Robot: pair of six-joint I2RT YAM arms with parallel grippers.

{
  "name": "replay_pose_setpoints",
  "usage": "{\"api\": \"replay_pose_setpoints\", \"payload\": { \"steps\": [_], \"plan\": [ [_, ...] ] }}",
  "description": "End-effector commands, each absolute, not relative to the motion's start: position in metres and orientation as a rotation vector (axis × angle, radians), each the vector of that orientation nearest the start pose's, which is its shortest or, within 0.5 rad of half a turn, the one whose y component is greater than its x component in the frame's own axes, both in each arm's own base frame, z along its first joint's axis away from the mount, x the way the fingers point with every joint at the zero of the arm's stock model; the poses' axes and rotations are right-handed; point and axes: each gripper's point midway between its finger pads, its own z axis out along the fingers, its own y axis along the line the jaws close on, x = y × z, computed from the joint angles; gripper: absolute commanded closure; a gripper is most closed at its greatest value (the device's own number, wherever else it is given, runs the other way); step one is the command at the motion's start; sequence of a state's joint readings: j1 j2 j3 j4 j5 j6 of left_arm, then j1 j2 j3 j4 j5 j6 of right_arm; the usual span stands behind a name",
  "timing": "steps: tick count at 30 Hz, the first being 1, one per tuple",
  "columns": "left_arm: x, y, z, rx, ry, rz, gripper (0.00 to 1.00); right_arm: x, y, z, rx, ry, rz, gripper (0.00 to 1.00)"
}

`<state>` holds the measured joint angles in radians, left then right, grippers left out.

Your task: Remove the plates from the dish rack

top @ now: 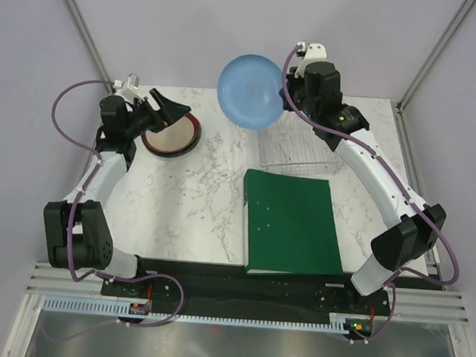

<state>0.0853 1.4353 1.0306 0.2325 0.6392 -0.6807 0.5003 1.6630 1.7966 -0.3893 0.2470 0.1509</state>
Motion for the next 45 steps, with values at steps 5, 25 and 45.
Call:
{"api": "replay_pose_setpoints", "payload": {
  "steps": [5, 25, 45],
  "plan": [
    [0.415, -0.125, 0.295, -0.126, 1.709, -1.123, 0.10, 0.402, 0.283, 0.350, -0.220, 1.903, 0.824, 1.00],
    [0.397, -0.157, 0.296, -0.067, 1.725, -1.067, 0.98, 0.385, 0.293, 0.338, -0.214, 1.899, 0.869, 0.80],
    [0.486, 0.010, 0.226, -0.456, 1.901, -0.524, 0.98, 0.396, 0.185, 0.295, -0.063, 1.980, 0.275, 0.02]
  ]
}}
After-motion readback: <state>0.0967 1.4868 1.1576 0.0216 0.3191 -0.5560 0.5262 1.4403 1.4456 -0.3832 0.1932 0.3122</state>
